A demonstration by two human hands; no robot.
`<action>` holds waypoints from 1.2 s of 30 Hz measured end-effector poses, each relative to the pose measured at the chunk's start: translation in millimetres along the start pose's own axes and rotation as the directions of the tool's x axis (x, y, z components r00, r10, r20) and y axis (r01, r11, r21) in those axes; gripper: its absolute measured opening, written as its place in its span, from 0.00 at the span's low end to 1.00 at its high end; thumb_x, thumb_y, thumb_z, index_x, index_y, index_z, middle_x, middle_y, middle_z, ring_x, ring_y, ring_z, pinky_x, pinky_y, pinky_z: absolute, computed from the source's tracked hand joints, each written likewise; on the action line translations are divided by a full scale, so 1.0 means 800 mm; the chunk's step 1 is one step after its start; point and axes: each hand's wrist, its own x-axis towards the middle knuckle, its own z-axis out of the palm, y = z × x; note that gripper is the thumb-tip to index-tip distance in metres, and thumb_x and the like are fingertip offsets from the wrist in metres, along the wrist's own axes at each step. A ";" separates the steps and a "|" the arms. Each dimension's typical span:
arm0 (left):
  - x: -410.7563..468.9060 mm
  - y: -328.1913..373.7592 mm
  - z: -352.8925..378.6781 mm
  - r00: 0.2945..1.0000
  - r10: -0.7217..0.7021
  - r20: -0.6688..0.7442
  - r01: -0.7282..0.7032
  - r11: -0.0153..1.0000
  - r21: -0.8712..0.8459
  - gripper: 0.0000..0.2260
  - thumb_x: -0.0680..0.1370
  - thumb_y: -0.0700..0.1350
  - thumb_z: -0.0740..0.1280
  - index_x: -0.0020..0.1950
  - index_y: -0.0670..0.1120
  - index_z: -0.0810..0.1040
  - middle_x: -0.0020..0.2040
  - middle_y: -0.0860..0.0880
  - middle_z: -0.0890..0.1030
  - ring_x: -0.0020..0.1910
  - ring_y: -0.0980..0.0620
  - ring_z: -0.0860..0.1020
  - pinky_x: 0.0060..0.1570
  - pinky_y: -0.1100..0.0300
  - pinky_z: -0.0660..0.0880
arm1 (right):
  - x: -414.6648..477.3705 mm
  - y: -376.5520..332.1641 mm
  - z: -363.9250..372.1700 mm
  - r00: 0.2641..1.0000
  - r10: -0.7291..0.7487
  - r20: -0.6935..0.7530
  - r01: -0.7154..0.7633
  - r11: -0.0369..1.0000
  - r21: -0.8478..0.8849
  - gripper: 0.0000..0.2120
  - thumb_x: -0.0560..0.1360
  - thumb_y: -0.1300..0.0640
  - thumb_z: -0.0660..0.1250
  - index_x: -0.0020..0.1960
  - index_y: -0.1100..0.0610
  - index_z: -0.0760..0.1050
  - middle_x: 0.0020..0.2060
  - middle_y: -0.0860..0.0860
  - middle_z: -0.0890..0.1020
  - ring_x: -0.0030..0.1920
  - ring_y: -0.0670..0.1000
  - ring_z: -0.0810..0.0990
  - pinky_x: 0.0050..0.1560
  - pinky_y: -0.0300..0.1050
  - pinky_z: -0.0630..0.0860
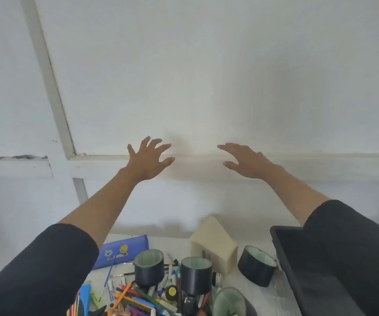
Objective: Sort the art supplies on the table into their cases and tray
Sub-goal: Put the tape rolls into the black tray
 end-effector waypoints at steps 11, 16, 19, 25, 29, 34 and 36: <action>-0.142 -0.055 0.185 0.751 -0.009 0.660 0.068 0.996 -0.064 0.22 0.81 0.50 0.61 0.74 0.48 0.63 0.73 0.48 0.66 0.70 0.48 0.66 0.68 0.52 0.64 | -0.119 -0.025 0.201 0.873 -0.053 0.486 -0.117 0.943 0.313 0.19 0.80 0.51 0.60 0.69 0.53 0.68 0.68 0.48 0.70 0.66 0.51 0.69 0.60 0.39 0.63; -0.189 -0.078 0.243 0.709 -0.023 0.704 0.162 0.978 -0.131 0.28 0.80 0.45 0.63 0.77 0.48 0.56 0.76 0.48 0.61 0.72 0.45 0.64 0.68 0.50 0.65 | -0.127 -0.071 0.268 0.833 -0.052 0.550 -0.142 0.942 0.303 0.23 0.77 0.42 0.60 0.65 0.56 0.73 0.64 0.53 0.74 0.64 0.54 0.72 0.65 0.50 0.65; -0.203 -0.086 0.266 0.784 -0.011 0.620 0.183 0.959 -0.214 0.25 0.79 0.42 0.64 0.75 0.46 0.63 0.73 0.46 0.67 0.70 0.43 0.67 0.67 0.50 0.67 | -0.124 -0.083 0.289 0.856 0.004 0.518 -0.113 0.977 0.179 0.23 0.74 0.39 0.64 0.48 0.61 0.77 0.45 0.53 0.80 0.44 0.51 0.76 0.49 0.48 0.72; -0.201 -0.075 0.258 0.912 -0.186 0.365 0.278 0.936 -0.217 0.16 0.79 0.39 0.62 0.66 0.44 0.73 0.58 0.41 0.79 0.55 0.40 0.77 0.50 0.50 0.74 | -0.125 -0.087 0.278 0.910 -0.007 0.414 -0.170 0.905 0.390 0.19 0.74 0.47 0.68 0.55 0.62 0.78 0.54 0.55 0.79 0.53 0.55 0.76 0.56 0.51 0.71; -0.182 -0.037 0.235 0.942 -0.293 0.165 0.336 0.856 -0.394 0.17 0.78 0.35 0.60 0.66 0.43 0.72 0.58 0.41 0.78 0.53 0.43 0.76 0.43 0.56 0.69 | -0.128 -0.083 0.233 0.959 0.131 0.251 -0.271 0.683 0.679 0.13 0.75 0.51 0.67 0.44 0.63 0.76 0.38 0.55 0.79 0.38 0.49 0.76 0.39 0.40 0.70; -0.138 0.042 0.219 0.988 -0.127 0.086 0.152 0.737 -0.658 0.15 0.78 0.34 0.62 0.64 0.41 0.75 0.59 0.42 0.78 0.59 0.44 0.74 0.54 0.60 0.68 | -0.156 -0.039 0.176 0.948 0.304 0.091 -0.261 0.583 0.770 0.09 0.76 0.54 0.67 0.46 0.60 0.79 0.41 0.49 0.84 0.41 0.44 0.82 0.41 0.32 0.74; -0.124 0.087 0.219 0.996 -0.031 0.078 0.078 0.687 -0.723 0.14 0.78 0.34 0.62 0.63 0.41 0.76 0.58 0.42 0.79 0.57 0.45 0.75 0.54 0.61 0.69 | -0.176 -0.002 0.158 0.932 0.355 0.070 -0.297 0.640 0.708 0.12 0.75 0.52 0.68 0.53 0.59 0.80 0.47 0.50 0.84 0.48 0.46 0.82 0.50 0.38 0.75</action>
